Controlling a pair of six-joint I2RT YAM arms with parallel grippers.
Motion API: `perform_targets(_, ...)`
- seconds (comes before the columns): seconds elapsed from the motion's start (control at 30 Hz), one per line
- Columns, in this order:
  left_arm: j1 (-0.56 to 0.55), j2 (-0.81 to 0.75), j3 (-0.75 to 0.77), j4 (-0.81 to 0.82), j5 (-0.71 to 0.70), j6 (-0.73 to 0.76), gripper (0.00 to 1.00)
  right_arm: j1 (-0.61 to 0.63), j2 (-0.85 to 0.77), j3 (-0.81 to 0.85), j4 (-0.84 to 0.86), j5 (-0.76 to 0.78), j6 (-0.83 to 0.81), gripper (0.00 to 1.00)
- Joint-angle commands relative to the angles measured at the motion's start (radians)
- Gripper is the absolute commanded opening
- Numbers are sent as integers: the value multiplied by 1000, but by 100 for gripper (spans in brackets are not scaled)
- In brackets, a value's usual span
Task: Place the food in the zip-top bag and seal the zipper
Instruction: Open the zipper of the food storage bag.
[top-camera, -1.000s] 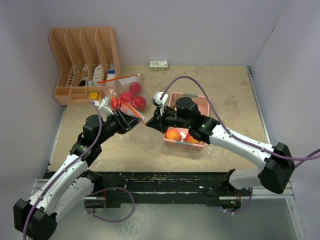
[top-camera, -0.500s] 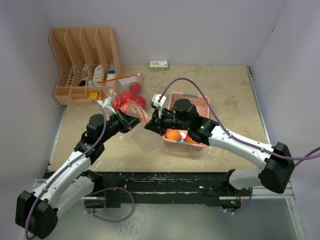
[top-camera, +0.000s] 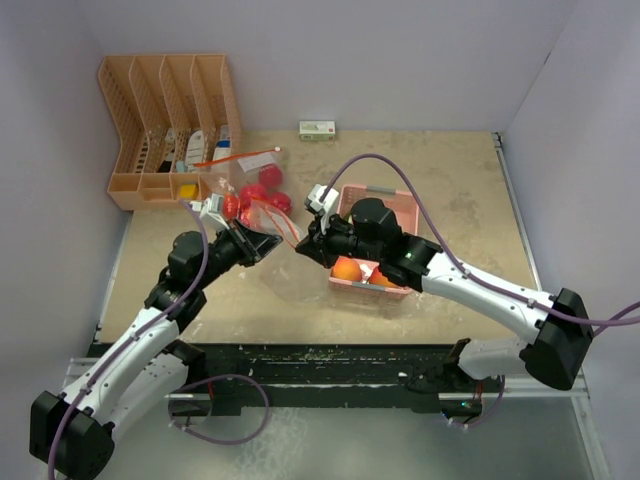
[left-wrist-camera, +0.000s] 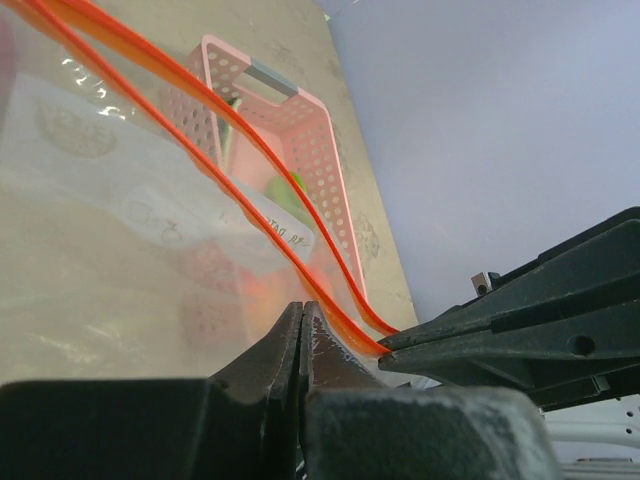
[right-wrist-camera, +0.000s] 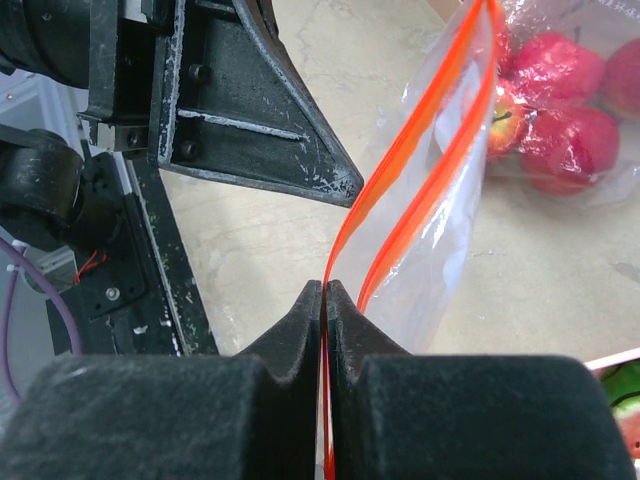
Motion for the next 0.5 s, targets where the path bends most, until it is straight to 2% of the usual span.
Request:
perform_targets(0.0,0,-18,-10,48,-1,-9,7,5,-2,25,26,-8,8,4)
perform_targets(0.1,0,-13,-3,59,7,-18,23,5,11,24,35,-22,13,3)
perform_targets(0.23,1,-19,7,65,17,-16,40,4,13,22,41,-17,14,3)
perform_targets(0.33,0,-34,3,61,7,-14,46,5,14,21,42,-22,15,3)
perform_targets(0.47,1,-19,-13,77,-5,-21,48,5,12,22,44,-33,18,2)
